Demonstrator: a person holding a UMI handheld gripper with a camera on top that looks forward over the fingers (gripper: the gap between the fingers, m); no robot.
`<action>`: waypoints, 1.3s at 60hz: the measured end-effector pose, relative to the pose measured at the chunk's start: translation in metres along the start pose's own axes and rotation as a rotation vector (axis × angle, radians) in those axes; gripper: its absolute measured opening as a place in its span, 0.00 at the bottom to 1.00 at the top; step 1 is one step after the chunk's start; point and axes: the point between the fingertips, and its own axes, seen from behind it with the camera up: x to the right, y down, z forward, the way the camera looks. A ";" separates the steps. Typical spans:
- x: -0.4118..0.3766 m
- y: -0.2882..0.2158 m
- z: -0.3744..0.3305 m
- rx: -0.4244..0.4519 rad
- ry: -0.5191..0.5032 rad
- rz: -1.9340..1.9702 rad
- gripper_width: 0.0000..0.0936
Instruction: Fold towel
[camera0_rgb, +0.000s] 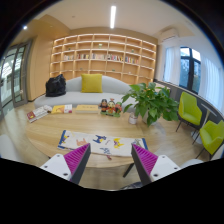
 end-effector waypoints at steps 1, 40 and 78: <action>-0.002 0.002 0.003 -0.006 0.002 -0.003 0.91; -0.239 0.066 0.182 -0.187 -0.230 0.002 0.91; -0.286 0.075 0.249 -0.203 -0.272 -0.080 0.02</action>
